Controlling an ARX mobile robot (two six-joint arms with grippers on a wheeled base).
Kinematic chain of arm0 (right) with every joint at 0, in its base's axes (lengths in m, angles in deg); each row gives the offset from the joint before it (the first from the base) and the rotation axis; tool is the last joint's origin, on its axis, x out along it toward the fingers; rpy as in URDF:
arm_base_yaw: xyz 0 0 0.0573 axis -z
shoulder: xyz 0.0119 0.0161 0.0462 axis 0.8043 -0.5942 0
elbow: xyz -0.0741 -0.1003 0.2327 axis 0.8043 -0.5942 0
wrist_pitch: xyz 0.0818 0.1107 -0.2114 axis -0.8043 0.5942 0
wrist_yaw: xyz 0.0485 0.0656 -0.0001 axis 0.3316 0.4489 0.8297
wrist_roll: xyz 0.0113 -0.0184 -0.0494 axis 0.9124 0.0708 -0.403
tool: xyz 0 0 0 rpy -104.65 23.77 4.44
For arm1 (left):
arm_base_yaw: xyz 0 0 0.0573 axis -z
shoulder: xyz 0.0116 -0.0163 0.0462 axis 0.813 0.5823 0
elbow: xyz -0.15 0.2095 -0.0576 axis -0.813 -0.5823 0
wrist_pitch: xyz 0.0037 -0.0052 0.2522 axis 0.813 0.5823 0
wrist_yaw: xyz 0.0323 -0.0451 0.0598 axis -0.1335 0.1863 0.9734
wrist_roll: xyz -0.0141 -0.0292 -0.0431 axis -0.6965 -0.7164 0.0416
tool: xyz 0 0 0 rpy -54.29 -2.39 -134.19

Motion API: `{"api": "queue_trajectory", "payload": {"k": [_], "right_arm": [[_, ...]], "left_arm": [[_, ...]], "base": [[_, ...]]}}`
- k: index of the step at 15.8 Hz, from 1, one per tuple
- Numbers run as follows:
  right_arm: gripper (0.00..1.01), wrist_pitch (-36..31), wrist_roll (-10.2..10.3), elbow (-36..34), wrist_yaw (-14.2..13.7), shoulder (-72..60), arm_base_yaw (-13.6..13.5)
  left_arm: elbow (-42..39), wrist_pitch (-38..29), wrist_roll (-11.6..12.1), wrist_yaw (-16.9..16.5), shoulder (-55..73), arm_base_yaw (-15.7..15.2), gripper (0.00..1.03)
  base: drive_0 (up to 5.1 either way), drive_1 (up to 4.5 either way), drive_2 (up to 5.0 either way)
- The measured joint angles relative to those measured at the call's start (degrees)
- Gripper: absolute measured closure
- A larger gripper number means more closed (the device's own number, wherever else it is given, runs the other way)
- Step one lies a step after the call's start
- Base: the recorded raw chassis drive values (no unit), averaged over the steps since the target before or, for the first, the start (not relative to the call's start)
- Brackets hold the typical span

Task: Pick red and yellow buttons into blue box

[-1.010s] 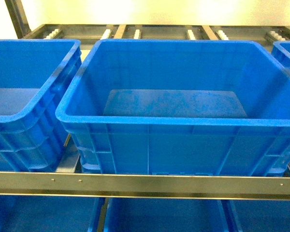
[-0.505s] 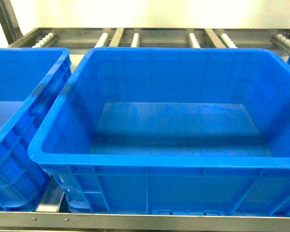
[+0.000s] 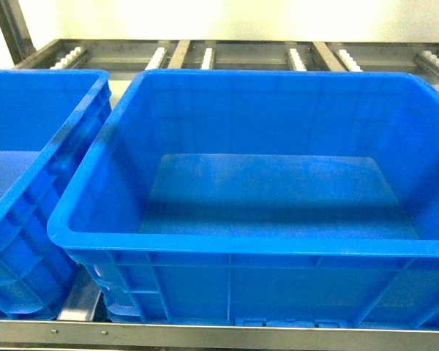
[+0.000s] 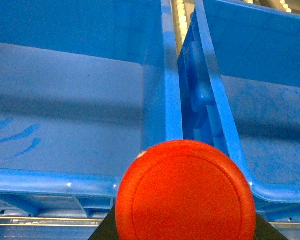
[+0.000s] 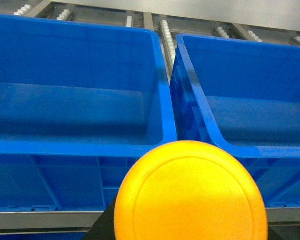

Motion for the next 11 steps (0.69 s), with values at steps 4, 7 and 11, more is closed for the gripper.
{"api": "queue_trajectory", "payload": {"k": [4,7,11], "right_arm": [[0.76,-5.8,-0.1,0.1,-0.3,-6.1,-3.3],[0.76,-16.5,-0.4,2.5,-0.8,-18.9,-5.6],[0.76,-28.5,-0.9,12.1,1.1,-38.4,-5.6]], "left_arm": [[0.0,0.0,0.0,0.0,0.0,0.0,0.8],[0.0,0.0,0.0,0.0,0.0,0.0,0.8],[0.0,0.0,0.0,0.0,0.0,0.0,0.8]], "base": [[0.0,0.0,0.0],[0.0,0.0,0.0],[0.0,0.0,0.0]]}}
